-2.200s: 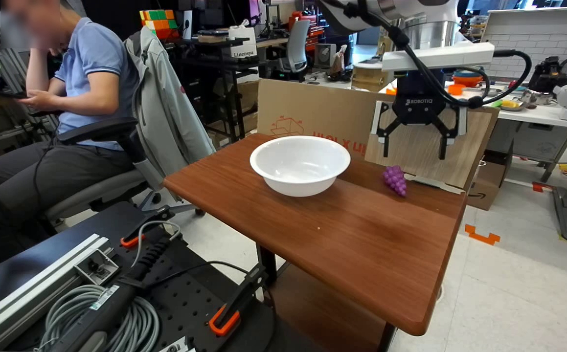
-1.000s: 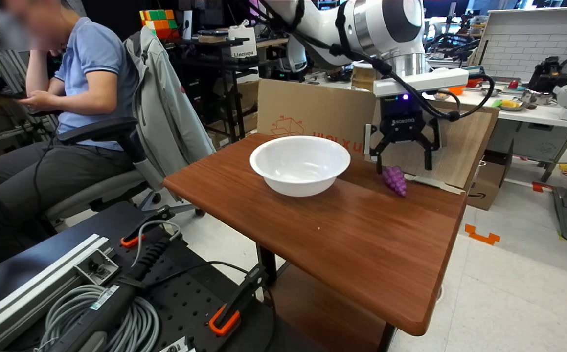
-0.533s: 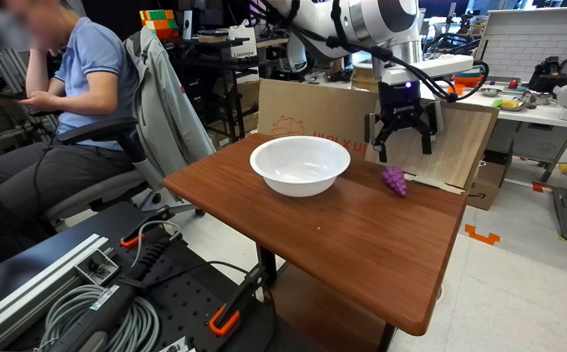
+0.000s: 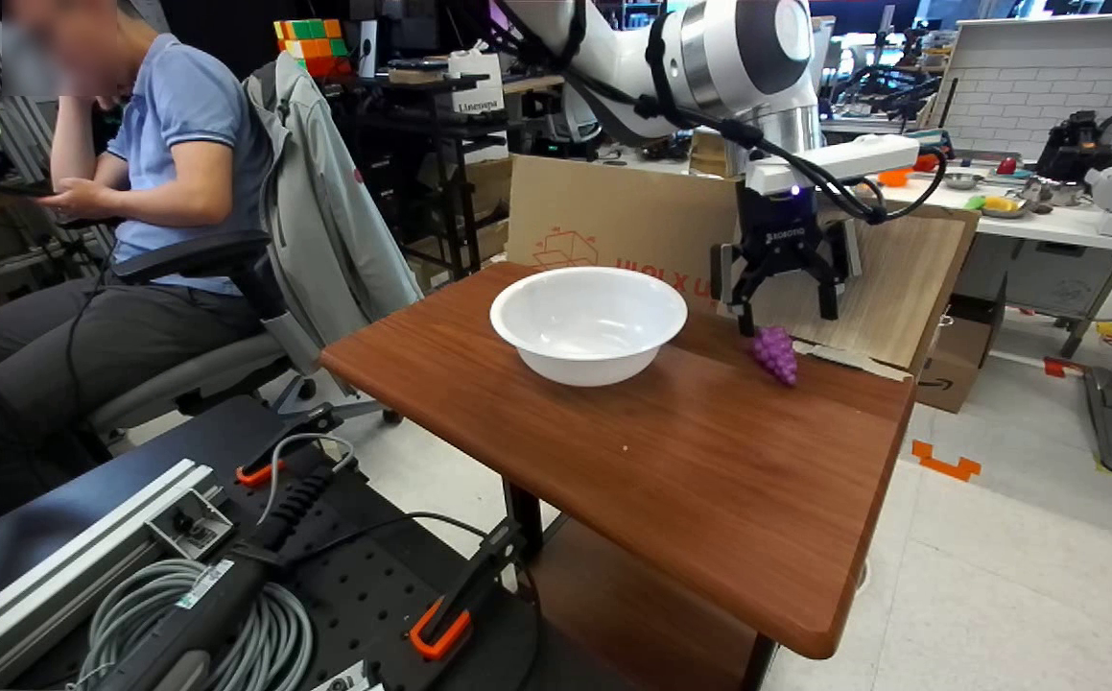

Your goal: Put the purple object inside the white bowl

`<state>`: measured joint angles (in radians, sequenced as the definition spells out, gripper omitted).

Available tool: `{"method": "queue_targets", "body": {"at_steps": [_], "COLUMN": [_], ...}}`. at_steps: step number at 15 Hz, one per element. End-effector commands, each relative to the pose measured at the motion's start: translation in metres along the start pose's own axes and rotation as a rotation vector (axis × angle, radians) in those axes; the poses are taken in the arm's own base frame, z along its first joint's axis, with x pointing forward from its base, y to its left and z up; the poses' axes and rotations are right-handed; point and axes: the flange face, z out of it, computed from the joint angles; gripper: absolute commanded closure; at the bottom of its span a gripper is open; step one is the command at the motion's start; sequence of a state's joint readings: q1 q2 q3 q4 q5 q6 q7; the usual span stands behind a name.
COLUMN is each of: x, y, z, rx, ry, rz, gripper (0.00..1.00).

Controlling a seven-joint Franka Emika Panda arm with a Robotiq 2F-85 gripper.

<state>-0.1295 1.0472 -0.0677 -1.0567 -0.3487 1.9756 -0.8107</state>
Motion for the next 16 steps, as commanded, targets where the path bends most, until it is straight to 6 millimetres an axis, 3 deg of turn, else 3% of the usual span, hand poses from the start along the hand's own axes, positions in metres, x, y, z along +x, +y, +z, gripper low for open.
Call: {"method": "queue_targets", "body": {"at_steps": [1, 3, 4, 5, 12, 16], "x": [-0.001, -0.002, -0.003, -0.004, -0.018, -0.039], "y": [-0.009, -0.012, -0.012, -0.012, -0.020, -0.026], "z": [0.007, 0.011, 0.009, 0.009, 0.005, -0.009], "rx": [-0.002, -0.011, -0.020, -0.025, -0.046, -0.051], "ry": [0.017, 0.017, 0.021, 0.023, 0.051, 0.079], "rz": [-0.022, -0.028, -0.027, -0.027, 0.003, 0.066], "gripper": [0.00, 0.00, 0.25, 0.28, 0.81, 0.82]}}
